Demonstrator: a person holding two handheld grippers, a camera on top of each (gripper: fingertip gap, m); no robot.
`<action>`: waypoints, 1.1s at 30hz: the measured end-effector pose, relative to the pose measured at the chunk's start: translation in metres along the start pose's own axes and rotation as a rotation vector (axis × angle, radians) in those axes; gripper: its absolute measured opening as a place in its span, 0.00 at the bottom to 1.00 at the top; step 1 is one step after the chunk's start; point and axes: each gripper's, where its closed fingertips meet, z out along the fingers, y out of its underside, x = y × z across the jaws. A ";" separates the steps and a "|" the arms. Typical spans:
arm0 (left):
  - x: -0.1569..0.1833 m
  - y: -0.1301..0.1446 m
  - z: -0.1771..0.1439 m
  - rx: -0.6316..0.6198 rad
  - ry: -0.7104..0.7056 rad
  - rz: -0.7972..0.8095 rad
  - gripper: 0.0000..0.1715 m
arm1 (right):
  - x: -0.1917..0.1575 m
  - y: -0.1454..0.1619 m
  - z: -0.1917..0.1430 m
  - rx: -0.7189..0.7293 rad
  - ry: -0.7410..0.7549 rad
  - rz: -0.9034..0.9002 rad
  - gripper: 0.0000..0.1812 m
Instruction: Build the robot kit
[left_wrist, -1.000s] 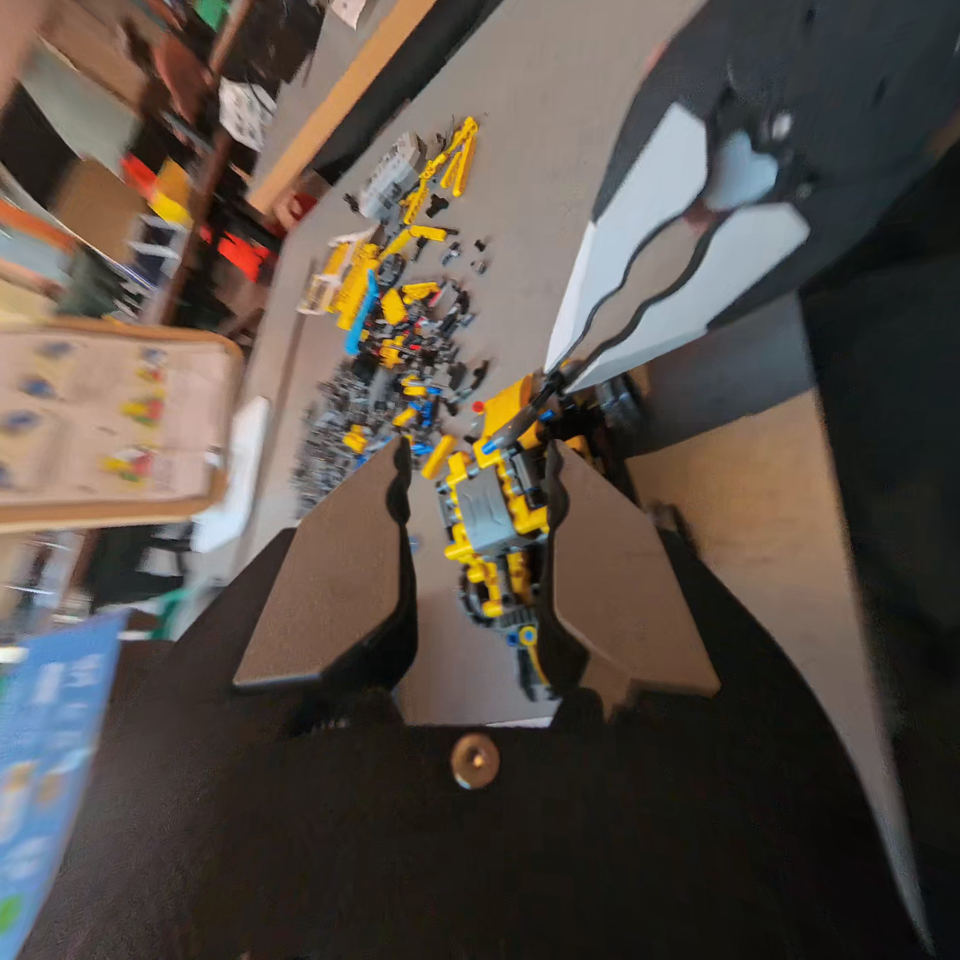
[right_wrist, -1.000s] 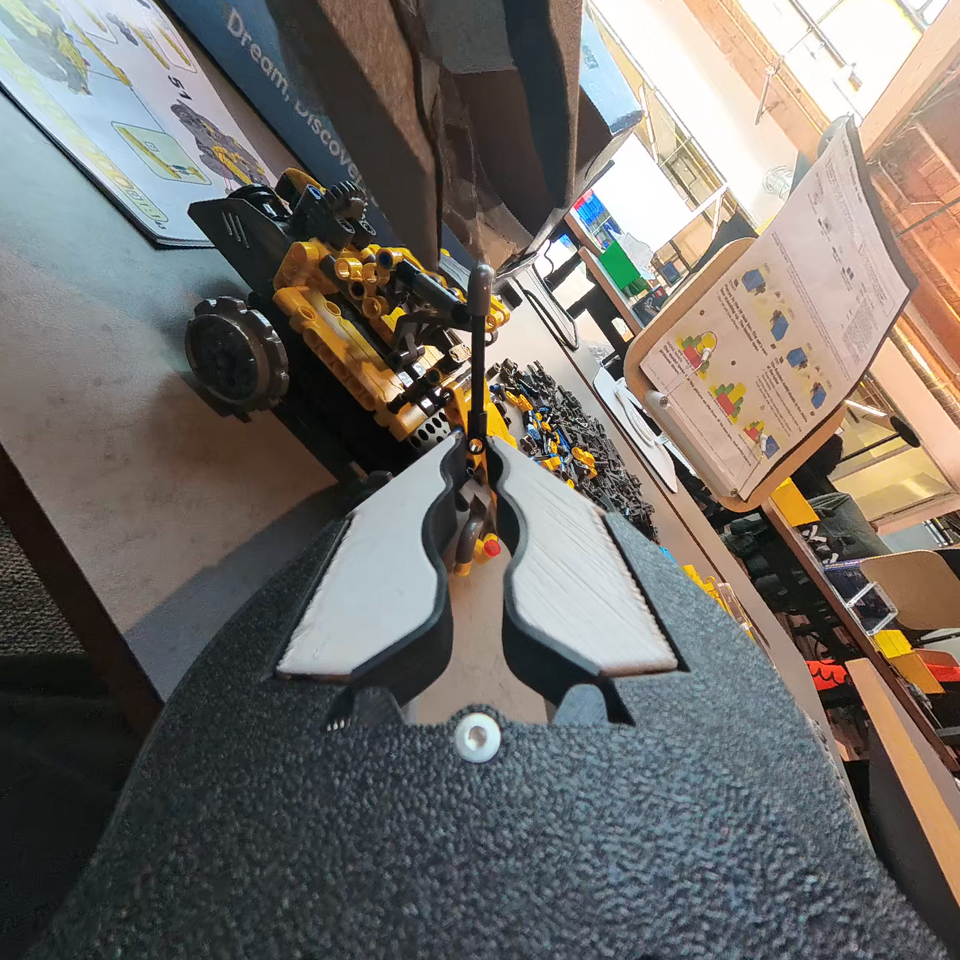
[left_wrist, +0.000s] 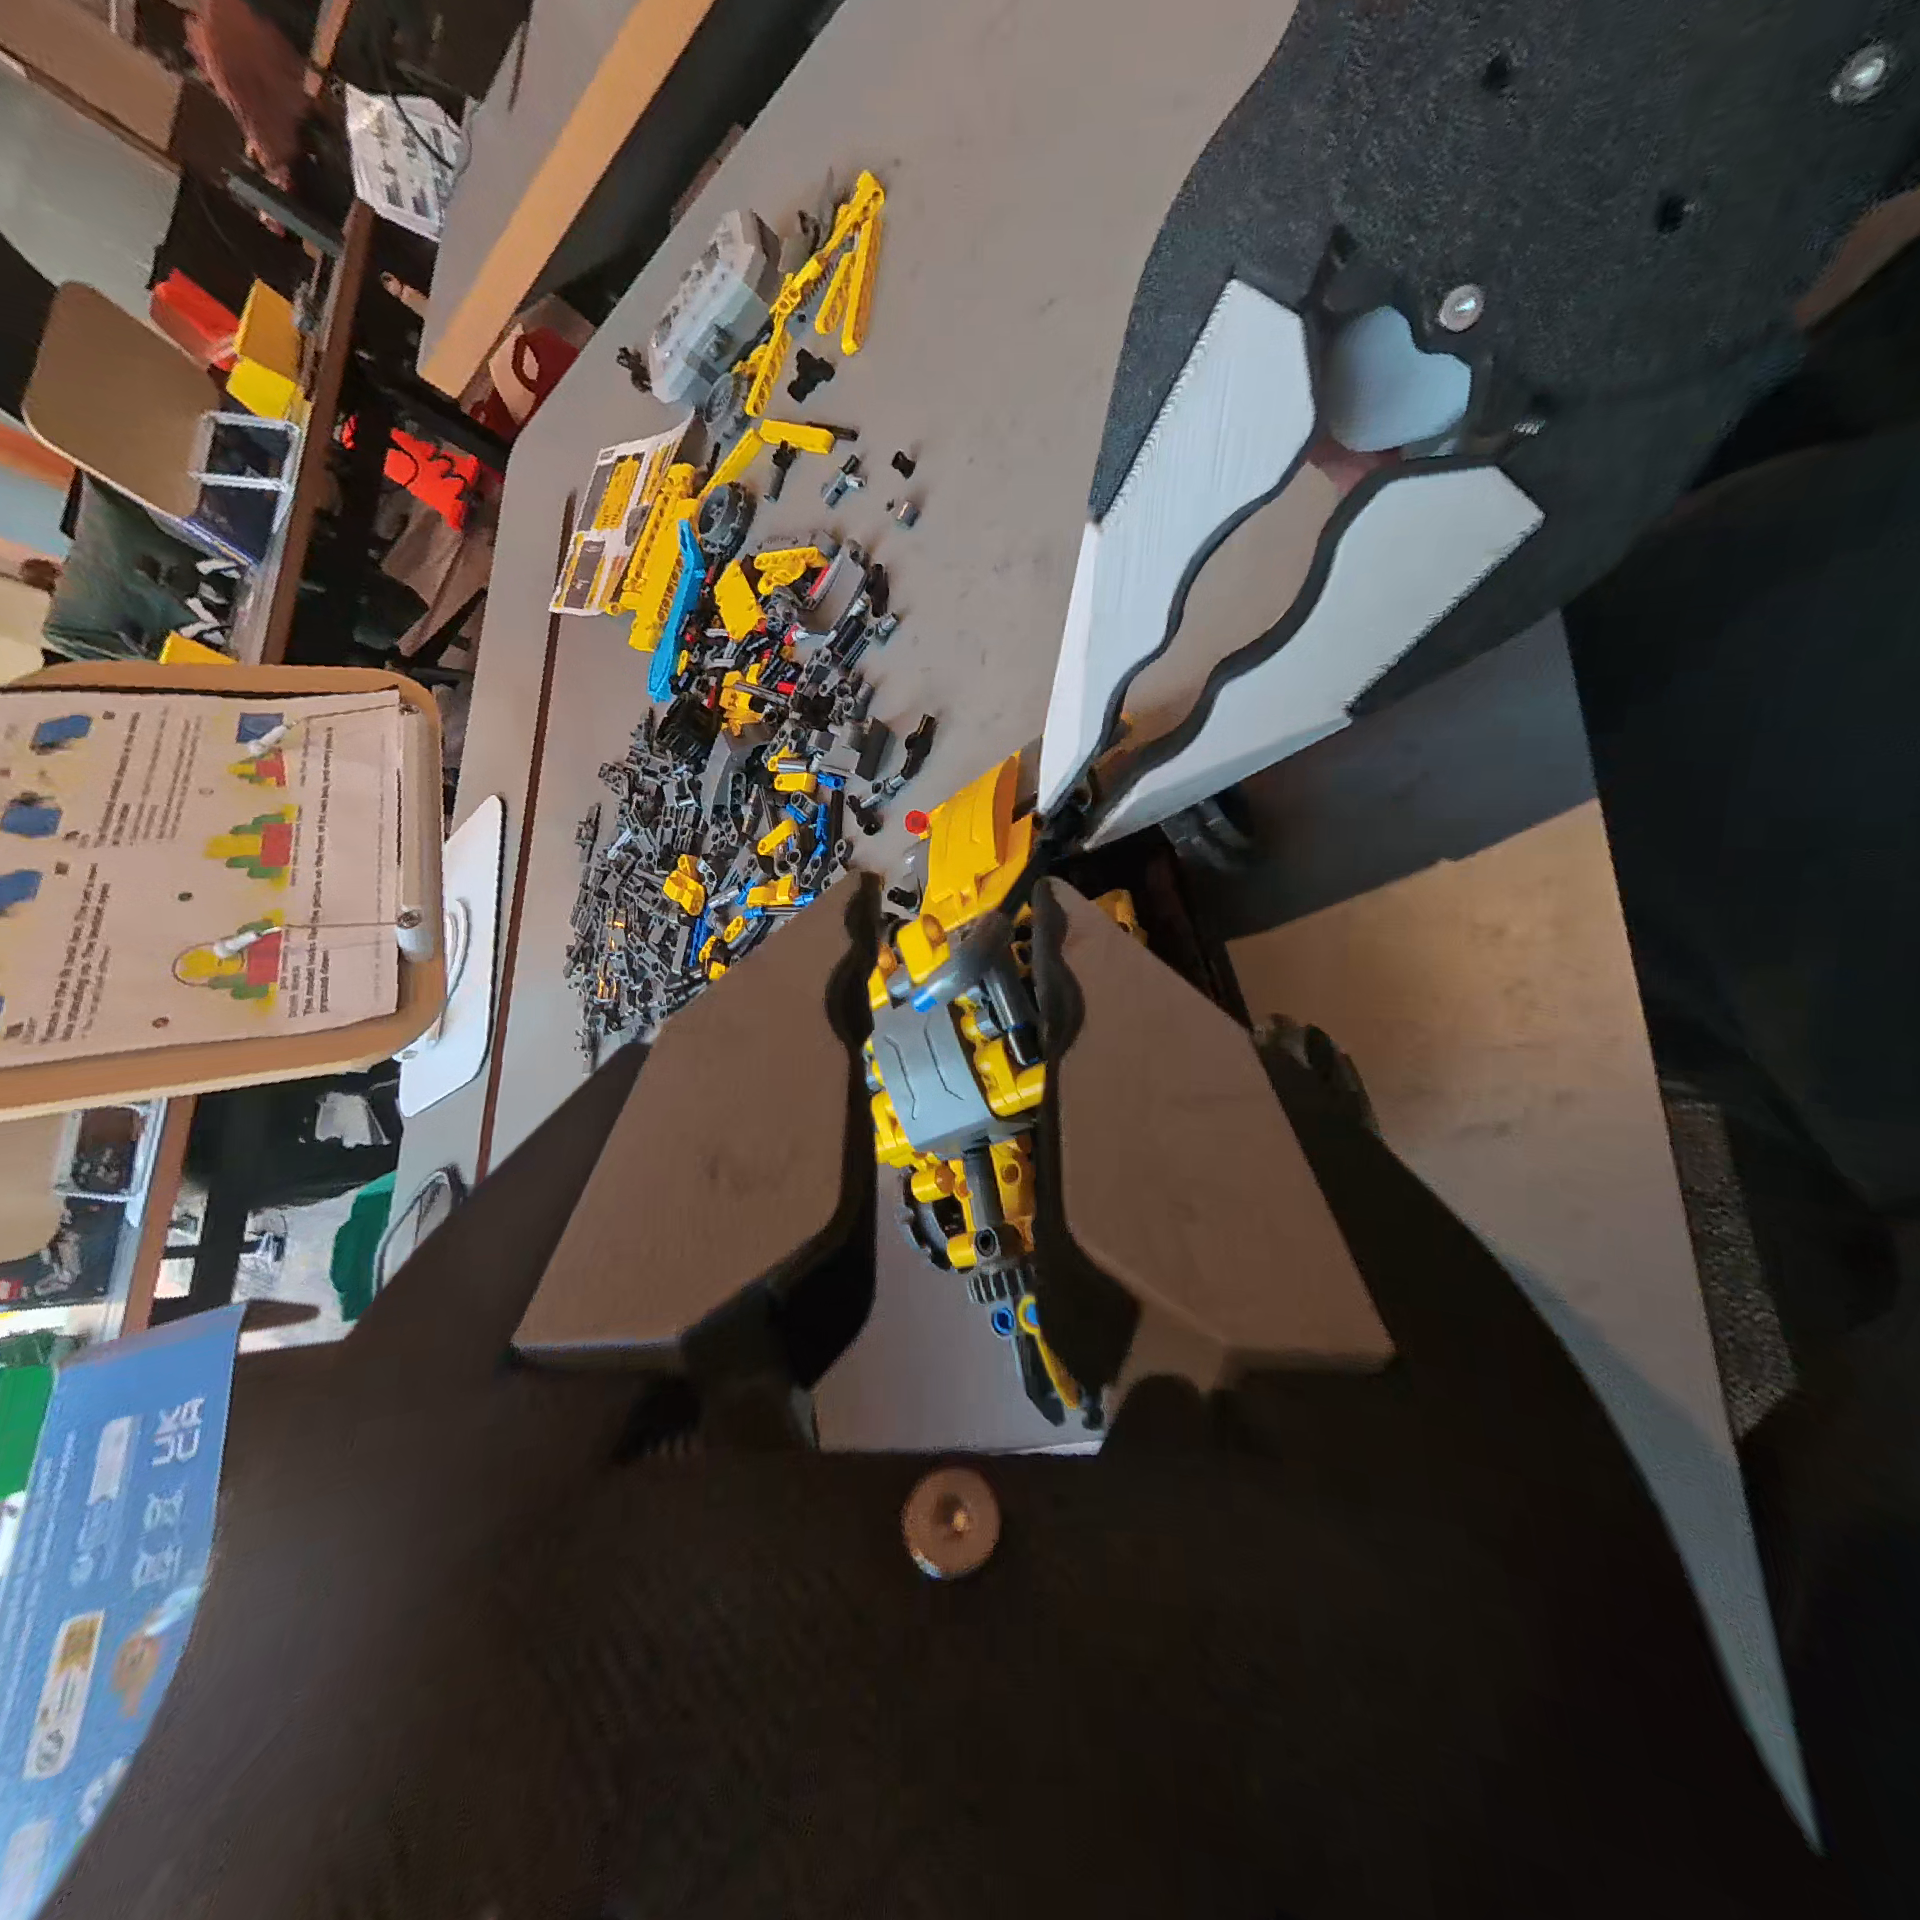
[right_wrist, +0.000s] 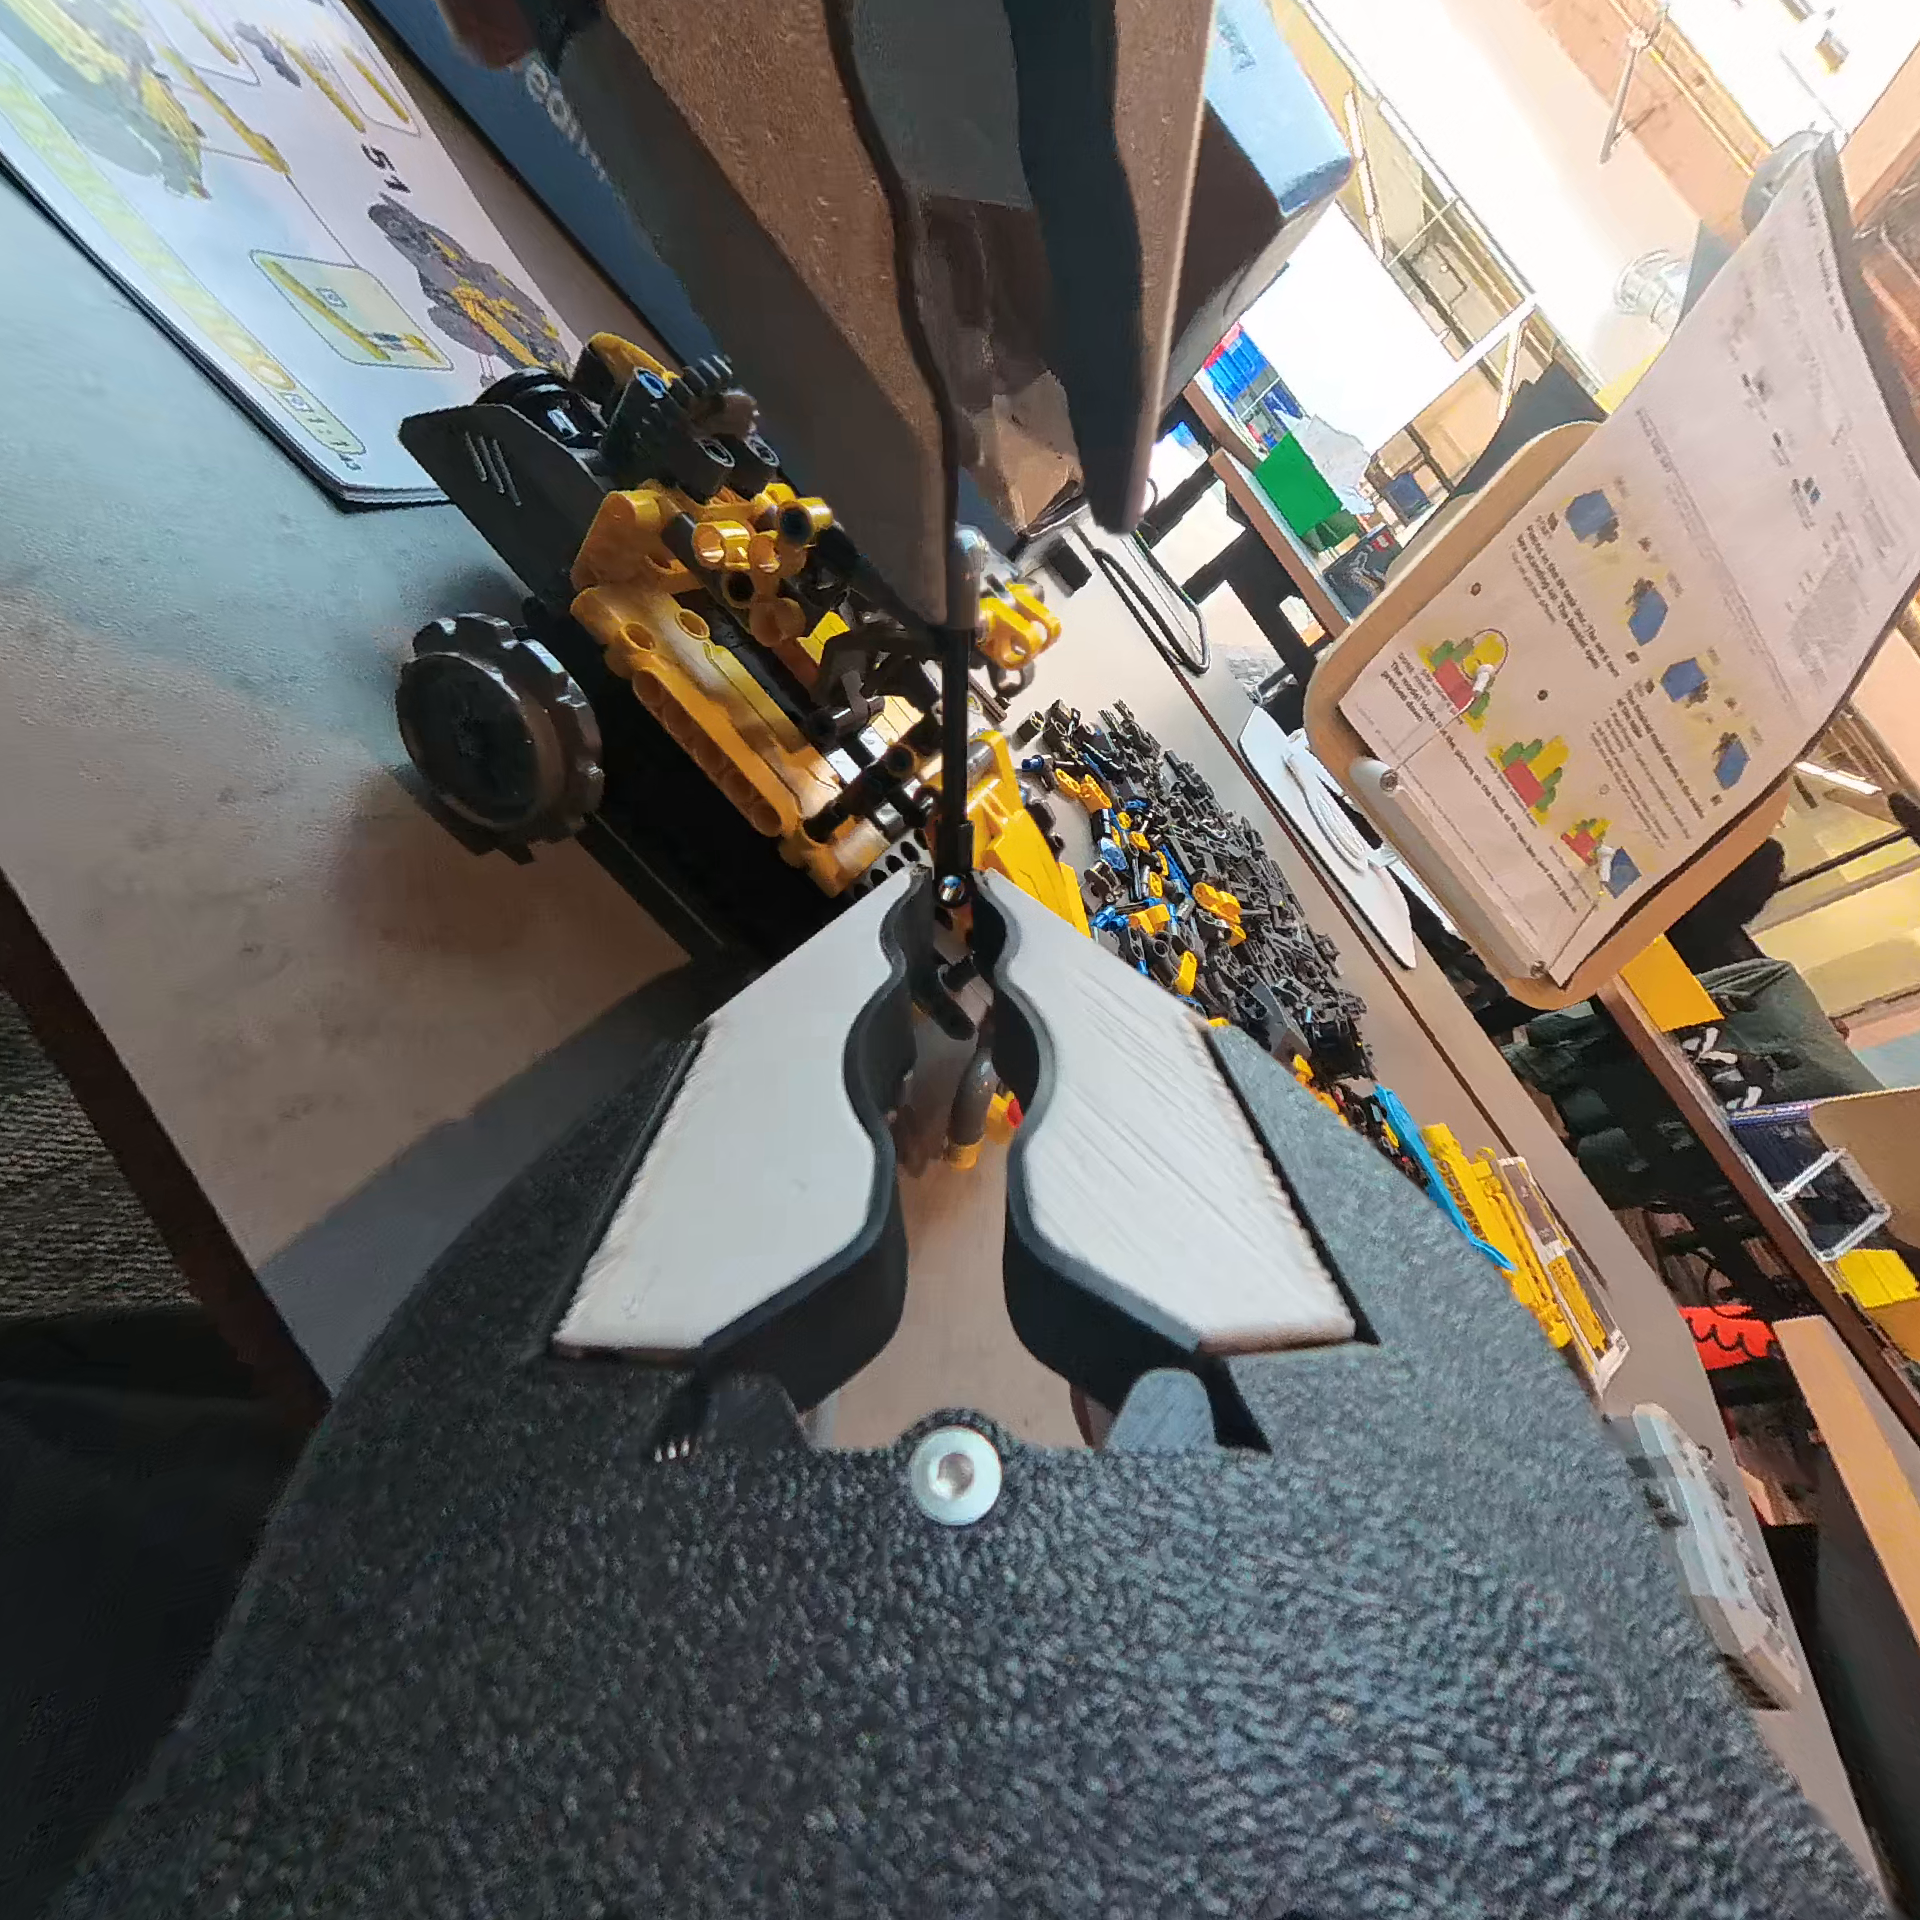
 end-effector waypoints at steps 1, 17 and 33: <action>0.000 0.000 0.001 -0.001 0.006 0.013 0.14 | -0.001 0.000 0.000 -0.002 0.000 -0.006 0.03; 0.007 0.020 0.013 -0.181 0.119 0.244 0.05 | -0.002 0.004 0.007 -0.025 -0.001 -0.048 0.03; 0.015 0.012 0.008 -0.234 0.110 0.585 0.03 | -0.001 0.010 -0.011 0.093 -0.425 0.155 0.07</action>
